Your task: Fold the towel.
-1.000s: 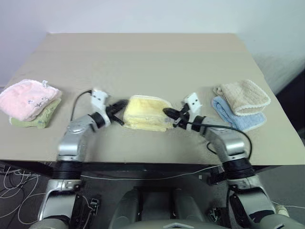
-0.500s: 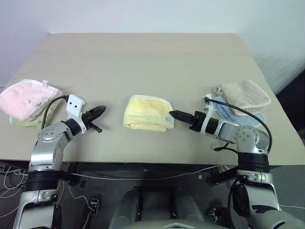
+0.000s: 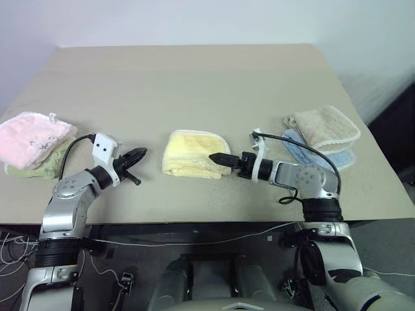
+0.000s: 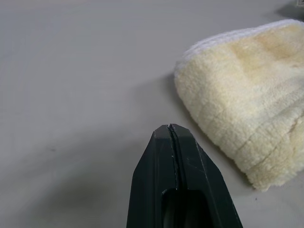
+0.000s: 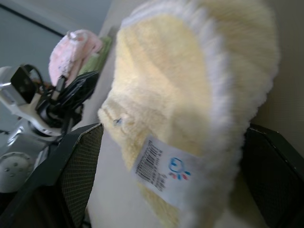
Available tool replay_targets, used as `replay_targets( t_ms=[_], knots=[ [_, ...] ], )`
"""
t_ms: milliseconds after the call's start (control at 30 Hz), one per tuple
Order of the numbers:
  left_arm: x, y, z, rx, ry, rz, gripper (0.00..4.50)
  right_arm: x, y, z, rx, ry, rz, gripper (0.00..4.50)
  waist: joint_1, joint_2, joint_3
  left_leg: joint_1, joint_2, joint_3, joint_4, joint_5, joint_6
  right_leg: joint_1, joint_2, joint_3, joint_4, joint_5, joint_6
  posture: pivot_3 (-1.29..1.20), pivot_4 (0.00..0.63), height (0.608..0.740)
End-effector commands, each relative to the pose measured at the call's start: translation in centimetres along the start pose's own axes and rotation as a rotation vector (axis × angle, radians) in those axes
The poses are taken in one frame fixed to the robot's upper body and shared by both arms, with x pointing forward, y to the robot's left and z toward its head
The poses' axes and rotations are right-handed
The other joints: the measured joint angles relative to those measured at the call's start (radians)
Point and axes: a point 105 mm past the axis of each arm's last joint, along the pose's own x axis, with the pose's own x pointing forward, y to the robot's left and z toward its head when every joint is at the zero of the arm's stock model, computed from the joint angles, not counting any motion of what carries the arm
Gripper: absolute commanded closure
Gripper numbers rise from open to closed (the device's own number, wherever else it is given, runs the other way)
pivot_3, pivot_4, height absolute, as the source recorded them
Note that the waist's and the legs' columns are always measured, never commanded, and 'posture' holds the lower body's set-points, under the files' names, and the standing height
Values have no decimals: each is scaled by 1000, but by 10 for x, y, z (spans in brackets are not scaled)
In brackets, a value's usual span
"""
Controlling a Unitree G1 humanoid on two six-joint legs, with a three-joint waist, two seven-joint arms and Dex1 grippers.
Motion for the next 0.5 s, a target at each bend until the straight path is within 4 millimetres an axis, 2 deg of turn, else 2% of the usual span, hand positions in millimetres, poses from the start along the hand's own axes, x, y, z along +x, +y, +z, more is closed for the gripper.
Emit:
replay_targets(
  t_ms=[33, 233, 333, 500],
  knots=[
    [-2, -5, 12, 19, -45, -10, 4500, 18, 14, -7, 24, 52, 59, 36, -2, 0, 0, 0, 0, 0, 0, 0, 0, 0, 0, 0, 0, 0, 0, 0, 150, 740],
    [0, -9, 10, 11, -50, -16, 4500, 27, 14, -3, 80, 45, 54, 36, 1, 0, 0, 0, 0, 1, -1, 0, 0, -1, 0, 0, 0, 0, 0, 0, 150, 740],
    [0, -10, 9, 9, -51, -17, 4500, 27, 11, -1, 103, 33, 46, 645, 1, 0, 0, 0, 0, 1, -1, 0, 0, -1, 0, 0, 0, 0, 0, 0, 150, 740],
    [1, -12, 9, 5, -56, -19, 4500, 23, 13, 2, 120, 13, 65, 2391, 1, 0, 0, 0, 0, 1, -1, 0, 0, -1, 0, 0, 0, 0, 0, 0, 150, 740]
  ],
)
